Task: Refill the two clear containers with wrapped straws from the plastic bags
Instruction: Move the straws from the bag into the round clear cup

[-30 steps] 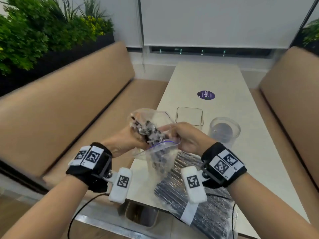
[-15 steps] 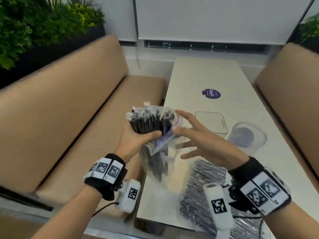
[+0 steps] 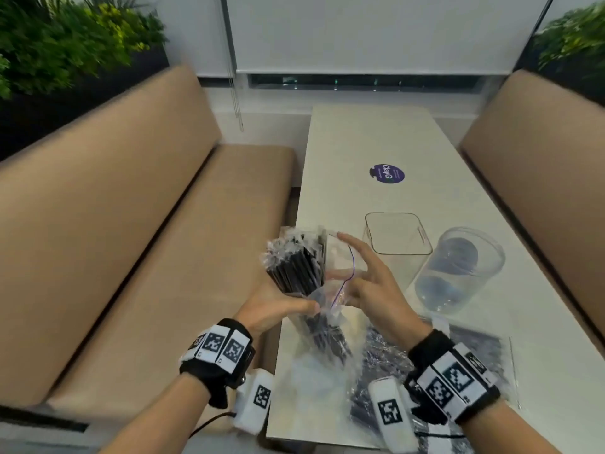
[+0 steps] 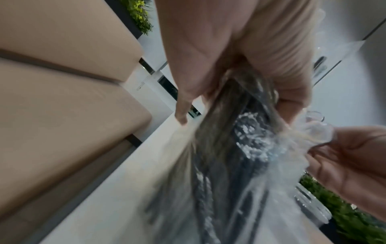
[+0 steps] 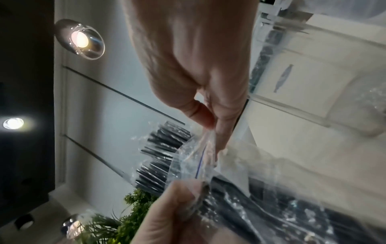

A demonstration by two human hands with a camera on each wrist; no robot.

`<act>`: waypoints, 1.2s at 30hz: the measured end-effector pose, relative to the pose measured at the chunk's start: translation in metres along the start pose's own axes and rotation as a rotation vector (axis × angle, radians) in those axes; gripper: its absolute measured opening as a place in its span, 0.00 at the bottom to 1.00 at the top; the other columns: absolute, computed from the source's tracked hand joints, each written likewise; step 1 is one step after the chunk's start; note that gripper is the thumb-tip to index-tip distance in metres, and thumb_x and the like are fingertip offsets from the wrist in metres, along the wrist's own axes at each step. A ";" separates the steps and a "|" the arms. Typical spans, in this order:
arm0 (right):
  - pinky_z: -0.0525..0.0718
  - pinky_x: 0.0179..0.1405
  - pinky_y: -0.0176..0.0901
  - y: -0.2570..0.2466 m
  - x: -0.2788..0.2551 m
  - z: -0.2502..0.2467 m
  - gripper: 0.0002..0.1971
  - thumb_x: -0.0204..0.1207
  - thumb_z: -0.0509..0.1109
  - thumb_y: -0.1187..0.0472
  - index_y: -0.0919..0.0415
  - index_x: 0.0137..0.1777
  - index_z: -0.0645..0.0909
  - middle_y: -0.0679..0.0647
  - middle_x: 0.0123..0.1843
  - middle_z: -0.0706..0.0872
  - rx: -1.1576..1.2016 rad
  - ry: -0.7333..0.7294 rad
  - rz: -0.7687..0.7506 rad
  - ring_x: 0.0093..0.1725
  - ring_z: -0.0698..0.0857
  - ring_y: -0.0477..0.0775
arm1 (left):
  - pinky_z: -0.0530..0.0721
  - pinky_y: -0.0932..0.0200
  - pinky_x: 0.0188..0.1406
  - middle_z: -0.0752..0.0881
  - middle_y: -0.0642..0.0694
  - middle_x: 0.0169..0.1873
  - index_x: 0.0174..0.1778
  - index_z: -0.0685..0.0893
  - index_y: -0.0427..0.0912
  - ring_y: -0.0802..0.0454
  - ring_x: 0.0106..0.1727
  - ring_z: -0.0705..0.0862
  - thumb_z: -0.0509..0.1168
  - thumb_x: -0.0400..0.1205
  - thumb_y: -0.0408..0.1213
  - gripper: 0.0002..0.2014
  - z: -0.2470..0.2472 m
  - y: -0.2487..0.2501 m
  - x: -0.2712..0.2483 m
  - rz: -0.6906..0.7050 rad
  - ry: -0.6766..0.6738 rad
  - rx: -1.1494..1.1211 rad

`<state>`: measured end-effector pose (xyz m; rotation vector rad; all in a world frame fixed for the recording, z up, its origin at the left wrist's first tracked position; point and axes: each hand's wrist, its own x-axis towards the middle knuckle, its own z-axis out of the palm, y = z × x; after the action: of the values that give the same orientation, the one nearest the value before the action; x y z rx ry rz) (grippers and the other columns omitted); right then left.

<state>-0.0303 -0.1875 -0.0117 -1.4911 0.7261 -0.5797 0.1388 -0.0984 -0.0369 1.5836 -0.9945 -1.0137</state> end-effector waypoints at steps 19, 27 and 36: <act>0.73 0.66 0.30 -0.052 -0.014 -0.098 0.17 0.79 0.70 0.49 0.41 0.66 0.76 0.46 0.66 0.78 -0.424 0.052 -0.387 0.66 0.78 0.38 | 0.88 0.59 0.54 0.90 0.42 0.57 0.69 0.78 0.36 0.51 0.57 0.90 0.81 0.65 0.23 0.35 0.079 0.060 0.007 0.184 0.078 -0.110; 0.83 0.45 0.30 -0.094 -0.016 -0.176 0.12 0.86 0.62 0.61 0.68 0.55 0.85 0.57 0.52 0.91 -0.049 0.164 -0.426 0.51 0.91 0.45 | 0.85 0.66 0.57 0.89 0.51 0.59 0.67 0.76 0.49 0.57 0.60 0.88 0.83 0.65 0.29 0.36 0.142 0.071 0.006 0.124 0.059 -0.080; 0.89 0.45 0.51 -0.130 -0.006 -0.223 0.07 0.85 0.64 0.64 0.65 0.58 0.72 0.57 0.37 0.84 0.077 0.054 -0.446 0.36 0.86 0.56 | 0.85 0.48 0.63 0.91 0.42 0.57 0.63 0.78 0.47 0.45 0.56 0.91 0.80 0.67 0.23 0.31 0.193 0.077 0.021 0.043 0.059 -0.122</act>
<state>-0.1870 -0.3349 0.1311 -1.5775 0.4039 -0.9763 -0.0461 -0.1894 0.0003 1.4776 -0.9057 -0.9747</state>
